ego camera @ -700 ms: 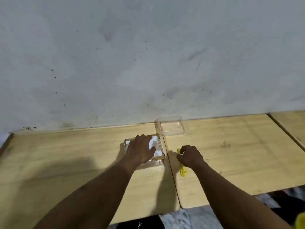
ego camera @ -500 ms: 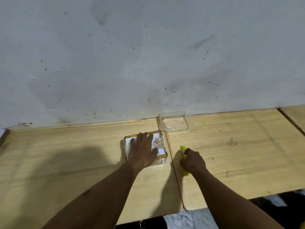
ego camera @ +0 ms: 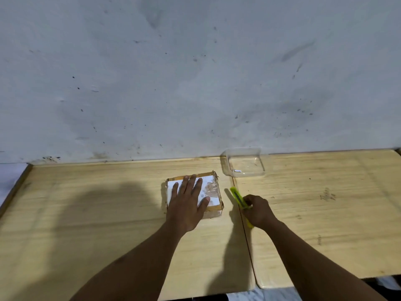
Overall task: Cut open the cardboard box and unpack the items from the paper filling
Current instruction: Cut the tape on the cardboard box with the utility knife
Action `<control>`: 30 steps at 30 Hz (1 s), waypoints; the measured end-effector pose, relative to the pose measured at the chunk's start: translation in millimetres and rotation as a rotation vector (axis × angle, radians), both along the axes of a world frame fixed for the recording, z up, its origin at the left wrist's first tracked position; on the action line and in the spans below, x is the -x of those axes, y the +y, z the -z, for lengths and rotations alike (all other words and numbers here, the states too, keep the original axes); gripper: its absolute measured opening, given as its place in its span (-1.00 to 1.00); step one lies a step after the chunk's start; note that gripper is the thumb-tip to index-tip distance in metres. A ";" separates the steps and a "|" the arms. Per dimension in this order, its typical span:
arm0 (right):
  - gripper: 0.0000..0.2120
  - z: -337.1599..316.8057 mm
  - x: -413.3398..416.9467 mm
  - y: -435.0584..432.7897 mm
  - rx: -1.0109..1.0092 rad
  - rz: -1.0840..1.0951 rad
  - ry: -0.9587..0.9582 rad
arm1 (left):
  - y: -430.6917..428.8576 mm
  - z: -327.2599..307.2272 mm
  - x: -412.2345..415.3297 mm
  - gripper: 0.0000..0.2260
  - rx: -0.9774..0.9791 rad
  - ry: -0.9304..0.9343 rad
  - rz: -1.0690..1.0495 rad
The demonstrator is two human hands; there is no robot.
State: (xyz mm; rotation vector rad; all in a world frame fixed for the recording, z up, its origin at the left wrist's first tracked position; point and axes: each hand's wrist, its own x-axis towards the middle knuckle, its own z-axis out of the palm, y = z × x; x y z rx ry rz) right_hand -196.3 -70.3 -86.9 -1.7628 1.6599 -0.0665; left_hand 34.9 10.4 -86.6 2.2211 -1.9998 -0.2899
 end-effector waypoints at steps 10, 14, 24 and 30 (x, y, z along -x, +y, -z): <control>-0.87 -46.6 -73.0 -14.4 0.009 0.036 -0.446 | -3.7 4.6 -53.0 -0.28 0.000 0.024 -0.042; -0.81 -62.9 -86.5 -10.4 -0.042 0.060 -0.441 | -14.5 3.7 -55.5 -0.36 -0.086 0.060 -0.034; -0.82 -66.9 -94.5 -2.4 -0.031 0.041 -0.362 | -22.1 3.2 -52.5 -0.40 -0.127 0.026 -0.020; -0.77 -63.2 -102.6 1.1 -0.008 0.063 -0.328 | -23.6 5.2 -52.6 -0.40 -0.141 0.025 -0.030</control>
